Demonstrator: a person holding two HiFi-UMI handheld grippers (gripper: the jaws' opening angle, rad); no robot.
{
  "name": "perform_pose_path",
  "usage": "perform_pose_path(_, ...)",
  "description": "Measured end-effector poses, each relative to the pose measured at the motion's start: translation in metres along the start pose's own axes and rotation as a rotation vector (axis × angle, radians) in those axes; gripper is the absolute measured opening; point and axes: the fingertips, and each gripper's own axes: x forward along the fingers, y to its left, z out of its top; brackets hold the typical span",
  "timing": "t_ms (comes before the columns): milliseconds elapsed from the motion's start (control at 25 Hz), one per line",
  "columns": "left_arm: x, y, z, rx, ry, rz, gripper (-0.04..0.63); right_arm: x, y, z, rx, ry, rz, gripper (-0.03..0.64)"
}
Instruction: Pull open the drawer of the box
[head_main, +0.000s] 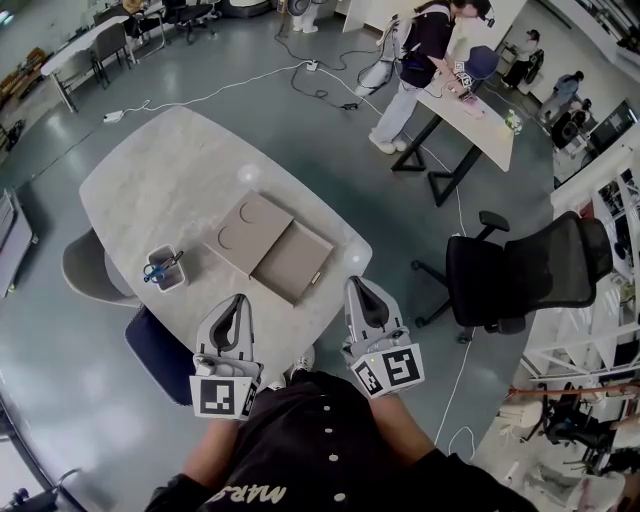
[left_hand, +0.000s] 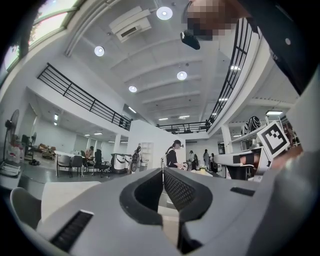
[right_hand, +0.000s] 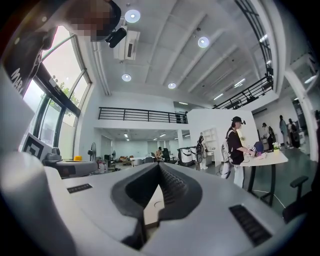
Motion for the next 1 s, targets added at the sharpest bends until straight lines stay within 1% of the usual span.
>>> perform_pose_path(200, 0.001, 0.002, 0.0, 0.002, 0.008, -0.007, 0.017, 0.004, 0.004, -0.002, 0.006, 0.014, 0.011, -0.003)
perform_pose_path(360, 0.001, 0.002, 0.002, 0.021, 0.005, -0.01, 0.017, 0.006, 0.008, -0.004, -0.005, 0.029, 0.023, -0.003)
perform_pose_path(520, 0.001, 0.0, 0.003, 0.026, 0.004, -0.013, 0.017, 0.006, 0.012, -0.001, -0.022, 0.023, 0.038, -0.003)
perform_pose_path(1000, 0.003, -0.003, 0.004, 0.032, -0.005, -0.009, 0.017, 0.009, 0.009, -0.004, -0.009, 0.03, 0.049, -0.003)
